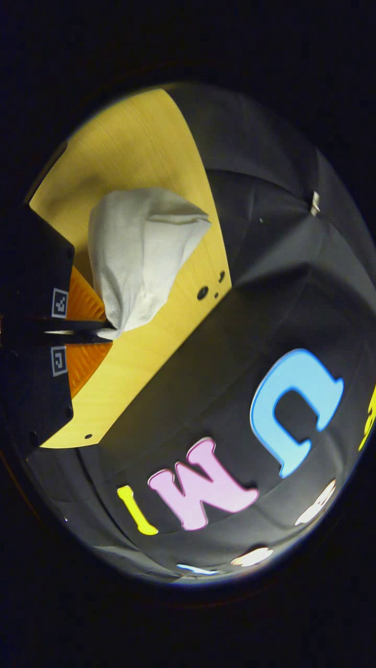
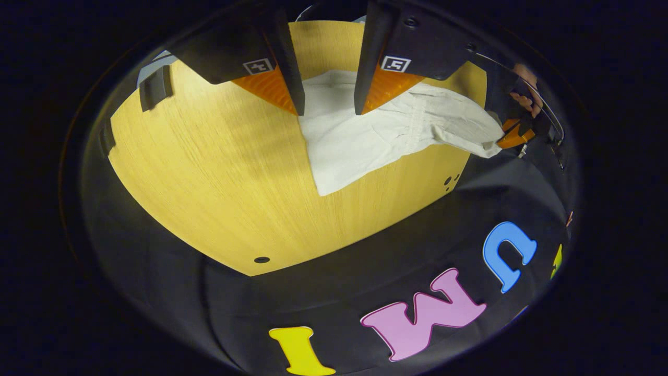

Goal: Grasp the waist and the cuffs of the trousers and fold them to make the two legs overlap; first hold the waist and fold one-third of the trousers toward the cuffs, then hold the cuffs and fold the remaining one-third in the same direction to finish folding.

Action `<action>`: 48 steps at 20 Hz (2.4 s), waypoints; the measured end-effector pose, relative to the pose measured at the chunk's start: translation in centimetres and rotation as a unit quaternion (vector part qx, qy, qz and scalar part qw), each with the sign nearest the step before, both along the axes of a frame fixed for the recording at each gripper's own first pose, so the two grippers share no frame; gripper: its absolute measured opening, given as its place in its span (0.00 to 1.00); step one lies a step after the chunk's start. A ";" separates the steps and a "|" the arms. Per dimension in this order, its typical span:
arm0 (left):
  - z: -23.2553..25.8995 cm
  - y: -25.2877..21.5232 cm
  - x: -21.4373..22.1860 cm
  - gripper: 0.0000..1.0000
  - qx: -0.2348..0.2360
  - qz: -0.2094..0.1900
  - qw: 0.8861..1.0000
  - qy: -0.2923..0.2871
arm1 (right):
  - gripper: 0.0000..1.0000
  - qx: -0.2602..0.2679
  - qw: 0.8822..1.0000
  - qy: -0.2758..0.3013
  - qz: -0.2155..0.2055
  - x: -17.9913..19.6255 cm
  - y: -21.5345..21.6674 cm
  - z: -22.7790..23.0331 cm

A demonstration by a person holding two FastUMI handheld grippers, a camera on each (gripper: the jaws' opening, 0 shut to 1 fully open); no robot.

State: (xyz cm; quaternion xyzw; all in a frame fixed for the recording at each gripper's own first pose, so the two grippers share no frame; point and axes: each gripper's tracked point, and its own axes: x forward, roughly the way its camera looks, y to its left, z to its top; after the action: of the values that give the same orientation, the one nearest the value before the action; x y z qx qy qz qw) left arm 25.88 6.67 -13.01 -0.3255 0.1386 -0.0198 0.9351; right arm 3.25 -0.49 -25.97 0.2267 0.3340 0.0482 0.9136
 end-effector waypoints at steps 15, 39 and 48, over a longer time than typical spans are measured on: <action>-1.1 -20.0 0.0 0.05 0.193 -0.148 0.970 -0.003 | 0.60 -0.034 0.998 0.043 -0.039 -1.8 -9.8 -3.1; -10.4 -32.1 -7.9 0.71 0.250 -0.272 0.927 0.063 | 0.60 -0.034 0.998 0.047 -0.004 0.3 -13.2 -4.0; -8.7 -27.4 -11.7 0.75 0.238 -0.256 0.935 0.063 | 0.60 -0.036 0.999 0.008 0.022 0.2 -10.2 -1.0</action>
State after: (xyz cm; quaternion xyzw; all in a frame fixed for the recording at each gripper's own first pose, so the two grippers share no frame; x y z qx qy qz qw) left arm 14.13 -20.69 -21.72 -0.0472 0.2767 -0.2041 0.9378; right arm 3.41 -10.74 -26.98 0.1867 0.3478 0.0544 0.9172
